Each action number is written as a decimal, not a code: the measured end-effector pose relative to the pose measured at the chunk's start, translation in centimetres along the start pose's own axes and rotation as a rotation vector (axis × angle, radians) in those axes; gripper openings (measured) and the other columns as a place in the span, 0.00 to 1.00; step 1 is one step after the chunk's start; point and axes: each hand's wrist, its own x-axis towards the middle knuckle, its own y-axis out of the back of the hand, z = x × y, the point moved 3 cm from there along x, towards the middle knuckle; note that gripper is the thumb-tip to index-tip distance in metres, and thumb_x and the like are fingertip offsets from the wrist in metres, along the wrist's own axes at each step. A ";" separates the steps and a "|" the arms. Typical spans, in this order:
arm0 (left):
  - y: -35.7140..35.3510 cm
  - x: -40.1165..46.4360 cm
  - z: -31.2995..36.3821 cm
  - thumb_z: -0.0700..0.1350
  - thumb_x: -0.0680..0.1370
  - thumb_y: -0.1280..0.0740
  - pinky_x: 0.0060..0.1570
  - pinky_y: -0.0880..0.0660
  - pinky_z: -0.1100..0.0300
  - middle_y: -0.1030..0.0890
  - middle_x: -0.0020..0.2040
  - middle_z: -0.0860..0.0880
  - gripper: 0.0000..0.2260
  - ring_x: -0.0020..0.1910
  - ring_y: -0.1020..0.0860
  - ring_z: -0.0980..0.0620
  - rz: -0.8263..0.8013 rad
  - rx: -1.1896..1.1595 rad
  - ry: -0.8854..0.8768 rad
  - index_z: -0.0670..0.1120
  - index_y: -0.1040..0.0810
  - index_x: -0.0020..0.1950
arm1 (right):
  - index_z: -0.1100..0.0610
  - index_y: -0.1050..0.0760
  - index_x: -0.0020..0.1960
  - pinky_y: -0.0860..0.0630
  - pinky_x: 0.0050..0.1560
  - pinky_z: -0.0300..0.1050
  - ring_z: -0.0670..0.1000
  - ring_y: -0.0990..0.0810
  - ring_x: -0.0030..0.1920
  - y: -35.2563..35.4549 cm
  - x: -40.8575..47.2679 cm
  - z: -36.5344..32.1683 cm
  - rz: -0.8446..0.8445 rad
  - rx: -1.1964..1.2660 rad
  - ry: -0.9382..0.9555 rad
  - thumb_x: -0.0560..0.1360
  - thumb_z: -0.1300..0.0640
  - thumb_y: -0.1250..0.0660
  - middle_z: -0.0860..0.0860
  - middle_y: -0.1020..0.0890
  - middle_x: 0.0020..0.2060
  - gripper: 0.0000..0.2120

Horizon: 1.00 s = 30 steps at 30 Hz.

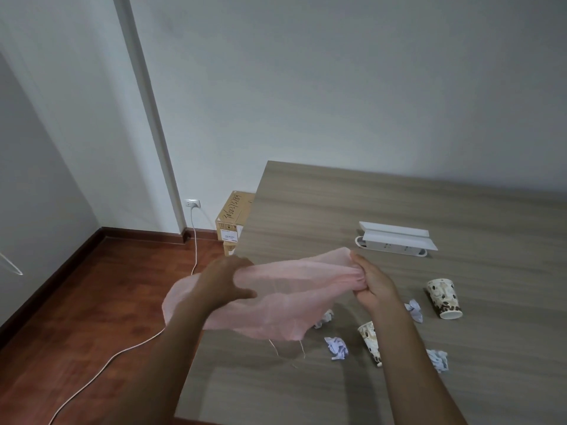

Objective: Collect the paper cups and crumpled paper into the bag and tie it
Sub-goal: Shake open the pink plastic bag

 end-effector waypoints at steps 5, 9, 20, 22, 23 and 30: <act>0.9 1.5 1.6 0.46 0.74 0.31 0.37 0.20 0.58 0.18 0.32 0.54 0.02 0.29 0.19 0.55 0.167 -0.116 0.127 0.51 0.21 0.41 | 0.53 0.21 0.56 0.21 0.55 0.52 0.53 0.19 0.53 -0.3 -2.5 -2.0 0.375 -0.450 0.448 0.70 0.45 0.25 0.52 0.18 0.55 0.19; 3.5 2.8 3.1 0.41 0.73 0.35 0.36 0.22 0.58 0.16 0.39 0.47 0.02 0.34 0.18 0.47 0.206 -0.226 0.189 0.46 0.23 0.40 | 0.55 0.19 0.44 0.20 0.46 0.47 0.49 0.18 0.42 -6.3 -9.6 -2.6 -0.028 -0.512 1.057 0.75 0.52 0.33 0.53 0.16 0.41 0.08; 10.0 1.7 -3.3 0.39 0.72 0.36 0.47 0.29 0.56 0.19 0.51 0.40 0.07 0.51 0.24 0.40 0.423 -0.258 0.489 0.42 0.20 0.47 | 0.55 0.22 0.54 0.31 0.64 0.53 0.56 0.23 0.61 -3.7 0.0 6.7 -0.259 -2.295 0.211 0.77 0.35 0.44 0.53 0.20 0.61 0.25; 10.3 1.1 -5.0 0.40 0.69 0.34 0.47 0.28 0.55 0.18 0.49 0.41 0.07 0.50 0.23 0.40 0.413 -0.283 0.522 0.44 0.20 0.44 | 0.53 0.23 0.61 0.35 0.68 0.56 0.55 0.23 0.63 -3.4 -0.1 5.5 -0.179 -2.426 0.221 0.79 0.48 0.42 0.52 0.21 0.62 0.16; 10.1 1.0 -5.5 0.39 0.70 0.34 0.48 0.27 0.55 0.18 0.49 0.41 0.06 0.50 0.22 0.39 0.397 -0.276 0.529 0.44 0.20 0.44 | 0.53 0.24 0.64 0.38 0.70 0.58 0.55 0.24 0.63 -3.5 -0.5 5.2 -0.145 -2.484 0.216 0.78 0.53 0.41 0.52 0.21 0.62 0.16; 8.2 1.1 -6.7 0.39 0.73 0.35 0.47 0.26 0.54 0.18 0.47 0.38 0.05 0.49 0.21 0.38 0.335 -0.187 0.562 0.39 0.21 0.44 | 0.56 0.25 0.66 0.33 0.67 0.53 0.59 0.24 0.64 -5.1 -1.8 8.0 -0.406 -2.584 0.399 0.75 0.62 0.35 0.57 0.21 0.62 0.19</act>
